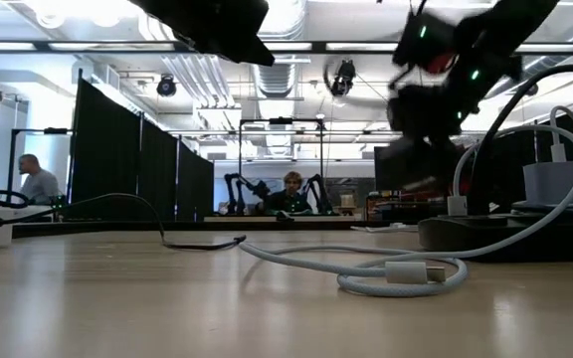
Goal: Insert USB
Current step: Move the top black outlet extension to the center of the table
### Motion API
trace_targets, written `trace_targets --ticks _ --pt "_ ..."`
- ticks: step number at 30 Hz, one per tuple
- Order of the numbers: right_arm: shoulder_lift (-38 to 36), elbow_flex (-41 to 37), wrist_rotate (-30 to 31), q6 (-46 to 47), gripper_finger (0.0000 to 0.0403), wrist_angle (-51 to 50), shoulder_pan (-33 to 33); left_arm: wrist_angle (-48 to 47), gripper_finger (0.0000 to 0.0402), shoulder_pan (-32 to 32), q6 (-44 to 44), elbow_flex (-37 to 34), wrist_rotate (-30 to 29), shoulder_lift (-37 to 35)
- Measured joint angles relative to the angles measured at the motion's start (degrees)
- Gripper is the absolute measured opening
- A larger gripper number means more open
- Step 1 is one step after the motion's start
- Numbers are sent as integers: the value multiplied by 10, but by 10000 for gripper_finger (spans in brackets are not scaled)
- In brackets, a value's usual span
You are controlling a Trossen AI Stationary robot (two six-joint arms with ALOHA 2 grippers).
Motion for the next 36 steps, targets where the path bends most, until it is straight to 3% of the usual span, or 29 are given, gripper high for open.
trace_targets --ticks 6,12,26,36 --pt "26 16 0 101 193 95 188 -43 71 -27 -11 0 -66 -29" --pt "138 69 24 113 193 217 284 -54 71 -49 -24 0 -75 -54" --pt "438 282 41 119 193 248 320 -58 71 -69 -24 0 -76 -62" --pt "483 336 46 121 193 260 337 -57 71 -70 -26 0 -74 -62"
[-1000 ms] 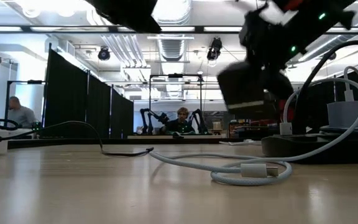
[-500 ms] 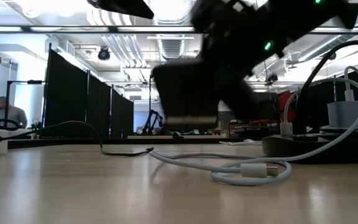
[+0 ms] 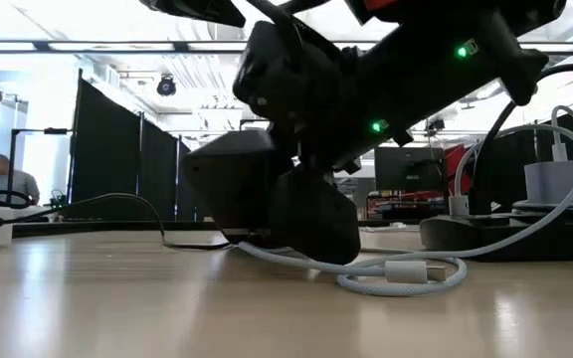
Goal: Insert USB
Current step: Move the top black outlet extension to the center of the table
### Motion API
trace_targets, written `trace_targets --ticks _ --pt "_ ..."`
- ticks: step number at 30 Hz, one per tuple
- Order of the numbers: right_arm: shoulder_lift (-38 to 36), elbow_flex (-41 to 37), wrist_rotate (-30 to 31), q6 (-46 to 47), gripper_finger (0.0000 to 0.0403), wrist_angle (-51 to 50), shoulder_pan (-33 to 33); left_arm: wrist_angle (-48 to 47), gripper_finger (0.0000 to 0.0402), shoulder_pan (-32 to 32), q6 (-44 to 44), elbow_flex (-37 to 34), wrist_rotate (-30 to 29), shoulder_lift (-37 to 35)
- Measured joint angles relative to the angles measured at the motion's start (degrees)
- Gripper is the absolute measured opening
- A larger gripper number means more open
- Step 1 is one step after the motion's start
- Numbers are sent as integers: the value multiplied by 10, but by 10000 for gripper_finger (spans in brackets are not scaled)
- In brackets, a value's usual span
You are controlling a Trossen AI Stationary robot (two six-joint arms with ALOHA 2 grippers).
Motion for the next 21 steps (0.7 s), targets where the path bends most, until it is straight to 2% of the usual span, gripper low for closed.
trace_targets --ticks 6,9,16,18,21 --pt "-6 17 -84 28 193 7 19 0 71 -3 -3 0 2 0" --pt "-6 22 -95 39 197 6 25 0 71 -3 -9 0 4 0" --pt "-3 24 -90 71 353 -7 33 -3 71 -6 -24 0 5 0" --pt "-6 24 -85 52 376 -6 42 -3 71 -9 -24 0 5 0" --pt "-17 24 -93 -5 386 -9 69 -6 71 -9 -24 0 5 0"
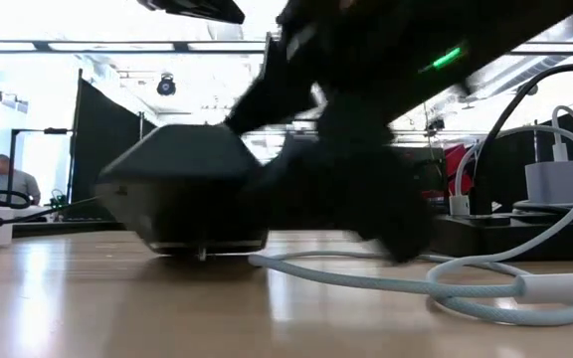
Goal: Insert USB
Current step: Move the top black outlet extension to the center of the table, then insert the white charger cable into the left black outlet extension
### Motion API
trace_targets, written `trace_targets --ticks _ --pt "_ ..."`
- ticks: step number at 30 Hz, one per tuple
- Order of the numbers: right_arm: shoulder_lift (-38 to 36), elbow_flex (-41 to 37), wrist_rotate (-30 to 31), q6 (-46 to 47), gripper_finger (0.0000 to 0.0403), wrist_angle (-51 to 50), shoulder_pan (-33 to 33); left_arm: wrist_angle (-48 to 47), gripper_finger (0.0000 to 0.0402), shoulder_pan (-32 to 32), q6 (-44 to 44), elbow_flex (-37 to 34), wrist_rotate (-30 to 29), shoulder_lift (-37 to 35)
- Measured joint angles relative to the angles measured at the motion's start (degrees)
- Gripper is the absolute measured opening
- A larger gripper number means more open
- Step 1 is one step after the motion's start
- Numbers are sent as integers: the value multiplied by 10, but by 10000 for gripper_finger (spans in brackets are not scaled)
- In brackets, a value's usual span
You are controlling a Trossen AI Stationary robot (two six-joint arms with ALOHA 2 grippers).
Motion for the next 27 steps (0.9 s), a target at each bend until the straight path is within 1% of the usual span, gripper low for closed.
trace_targets --ticks 2,5,6,8,9,11,13,15,17,19,22,23,25,27 --pt "-17 1 -5 -22 384 2 16 -2 71 0 0 0 0 0" --pt "-51 2 6 -40 376 -5 31 -2 71 0 0 0 0 0" --pt "-64 2 19 -42 374 -18 37 -2 71 0 0 0 0 0" --pt "-96 2 64 -37 369 -75 50 -2 71 -1 -2 0 0 0" --pt "-113 2 84 -20 367 -109 56 -2 71 -1 -2 0 0 0" --pt "-151 2 92 42 363 -183 64 -1 71 -1 -4 0 0 0" --pt "-185 1 78 127 359 -245 65 -1 71 -1 -5 0 0 0" --pt "-206 -5 58 204 357 -286 64 -1 71 -1 -5 0 0 0" --pt "-218 -21 57 244 357 -301 65 -1 71 -1 -5 0 0 0" --pt "-225 -47 81 251 357 -302 66 -1 71 -1 -5 0 1 0" --pt "-235 -90 158 254 357 -320 62 -1 71 -1 -5 0 17 0" --pt "-242 -105 173 259 357 -325 58 -1 71 -1 -5 0 22 0" --pt "-275 -137 177 272 357 -333 44 -1 71 -1 -6 0 32 0" --pt "-324 -167 157 266 357 -336 22 -1 71 -1 -7 0 41 0"
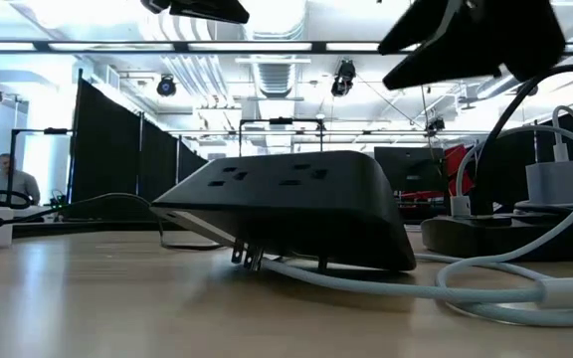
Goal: Insert USB
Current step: Insert the white charger cable into the left black outlet extension
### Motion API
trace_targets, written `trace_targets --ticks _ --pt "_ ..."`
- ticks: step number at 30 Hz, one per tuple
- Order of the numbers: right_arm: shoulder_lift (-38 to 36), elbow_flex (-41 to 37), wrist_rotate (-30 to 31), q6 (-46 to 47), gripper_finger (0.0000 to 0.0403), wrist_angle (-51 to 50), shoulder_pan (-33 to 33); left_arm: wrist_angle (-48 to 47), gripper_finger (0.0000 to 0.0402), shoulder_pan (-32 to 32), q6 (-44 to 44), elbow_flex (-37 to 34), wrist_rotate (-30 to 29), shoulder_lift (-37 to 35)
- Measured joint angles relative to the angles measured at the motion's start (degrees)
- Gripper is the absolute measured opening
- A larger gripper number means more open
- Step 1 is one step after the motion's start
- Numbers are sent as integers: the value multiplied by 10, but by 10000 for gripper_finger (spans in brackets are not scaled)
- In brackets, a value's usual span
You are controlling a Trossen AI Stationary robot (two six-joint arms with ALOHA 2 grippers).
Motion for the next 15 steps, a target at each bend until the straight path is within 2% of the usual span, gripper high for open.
trace_targets --ticks 3,5,8,11,15 --pt "-93 -38 -78 -43 356 -7 -68 0 71 0 -3 0 1 0" --pt "-160 -52 -179 -80 354 -7 -142 0 71 0 -4 0 1 0" --pt "-235 -60 -354 -115 348 -5 -294 -1 71 1 -7 0 1 0" --pt "-265 -57 -439 -147 342 -10 -454 -7 71 3 -9 0 1 0" --pt "-242 -36 -555 -175 334 -21 -643 -8 71 16 -10 0 1 1"
